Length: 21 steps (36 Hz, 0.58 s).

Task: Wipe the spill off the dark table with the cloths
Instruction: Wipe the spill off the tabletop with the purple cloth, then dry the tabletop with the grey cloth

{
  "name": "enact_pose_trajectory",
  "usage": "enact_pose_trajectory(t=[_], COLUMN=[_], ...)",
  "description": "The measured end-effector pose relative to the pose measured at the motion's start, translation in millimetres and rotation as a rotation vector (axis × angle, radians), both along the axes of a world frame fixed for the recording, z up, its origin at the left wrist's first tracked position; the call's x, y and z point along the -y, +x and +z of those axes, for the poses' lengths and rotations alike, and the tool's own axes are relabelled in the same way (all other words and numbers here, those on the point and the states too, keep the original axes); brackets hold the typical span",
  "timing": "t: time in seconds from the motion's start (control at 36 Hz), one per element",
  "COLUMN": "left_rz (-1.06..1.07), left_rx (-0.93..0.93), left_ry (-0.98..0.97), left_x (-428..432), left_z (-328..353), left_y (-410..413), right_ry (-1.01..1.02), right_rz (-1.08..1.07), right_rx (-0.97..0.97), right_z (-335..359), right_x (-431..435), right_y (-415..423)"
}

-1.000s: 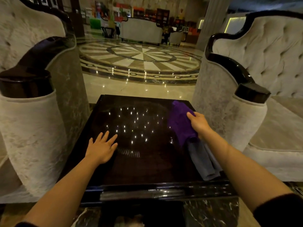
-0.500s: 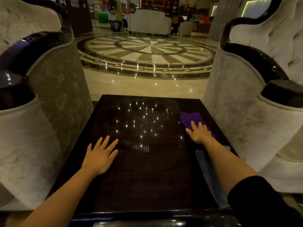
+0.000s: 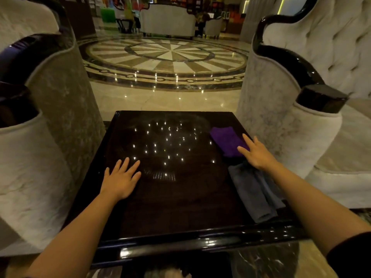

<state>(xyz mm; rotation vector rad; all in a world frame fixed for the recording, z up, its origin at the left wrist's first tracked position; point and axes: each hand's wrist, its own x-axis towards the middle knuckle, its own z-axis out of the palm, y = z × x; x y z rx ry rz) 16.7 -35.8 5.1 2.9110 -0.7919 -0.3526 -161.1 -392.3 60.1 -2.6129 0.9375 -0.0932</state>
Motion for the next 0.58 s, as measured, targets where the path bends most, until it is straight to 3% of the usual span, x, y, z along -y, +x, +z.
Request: enact_pose_trajectory(t=[0.22,0.58], left_rz=[-0.007,-0.045], left_rx=[-0.013,0.004], left_ry=[-0.010,-0.004], left_x=[-10.0,-35.5], left_z=[0.9,-0.4], left_y=[-12.6,-41.0], right_ry=[-0.010,-0.006], right_rz=[-0.027,-0.055], right_rx=[-0.090,-0.179], right_z=[-16.3,-43.6], right_x=[-24.6,-64.2], right_y=[-49.4,-58.9])
